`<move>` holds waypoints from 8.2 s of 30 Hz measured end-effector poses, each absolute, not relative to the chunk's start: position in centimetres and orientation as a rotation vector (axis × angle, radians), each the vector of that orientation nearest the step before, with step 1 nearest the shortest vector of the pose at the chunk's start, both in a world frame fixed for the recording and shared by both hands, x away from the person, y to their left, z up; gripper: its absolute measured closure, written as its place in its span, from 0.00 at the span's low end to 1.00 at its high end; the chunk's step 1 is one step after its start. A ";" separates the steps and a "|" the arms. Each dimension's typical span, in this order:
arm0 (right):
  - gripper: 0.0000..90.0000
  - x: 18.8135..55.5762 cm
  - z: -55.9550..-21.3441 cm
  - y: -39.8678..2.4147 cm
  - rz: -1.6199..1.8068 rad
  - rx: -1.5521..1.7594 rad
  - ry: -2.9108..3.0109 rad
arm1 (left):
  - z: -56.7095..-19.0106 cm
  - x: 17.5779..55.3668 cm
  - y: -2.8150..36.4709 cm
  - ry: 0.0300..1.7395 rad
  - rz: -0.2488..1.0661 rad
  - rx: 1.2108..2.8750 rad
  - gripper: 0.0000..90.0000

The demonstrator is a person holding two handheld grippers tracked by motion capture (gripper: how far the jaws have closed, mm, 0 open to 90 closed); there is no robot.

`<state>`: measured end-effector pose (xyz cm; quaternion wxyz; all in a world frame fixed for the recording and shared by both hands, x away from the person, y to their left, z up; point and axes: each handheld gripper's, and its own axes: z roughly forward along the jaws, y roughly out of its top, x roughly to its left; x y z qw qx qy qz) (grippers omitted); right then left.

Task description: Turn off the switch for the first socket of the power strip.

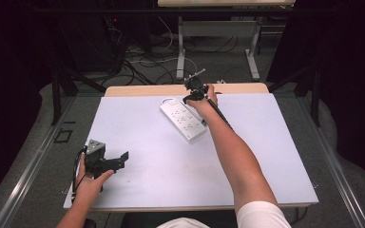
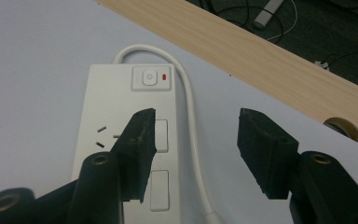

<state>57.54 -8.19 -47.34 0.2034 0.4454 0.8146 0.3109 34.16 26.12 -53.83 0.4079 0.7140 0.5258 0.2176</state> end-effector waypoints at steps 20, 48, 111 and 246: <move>0.71 58.6 -49.3 -8.3 0.888 1.367 2.283 | -53.9 34.1 26.1 1.327 0.550 1.792 0.00; 1.00 59.2 -51.6 -7.4 0.920 1.373 2.315 | -53.9 34.0 26.3 1.328 0.556 1.786 0.00; 1.00 59.2 -52.6 -6.9 0.922 1.423 2.346 | -53.9 34.0 26.4 1.332 0.553 1.788 0.01; 0.17 42.3 -48.7 -15.1 0.996 1.143 2.517 | -53.9 33.9 26.0 1.335 0.554 1.807 0.01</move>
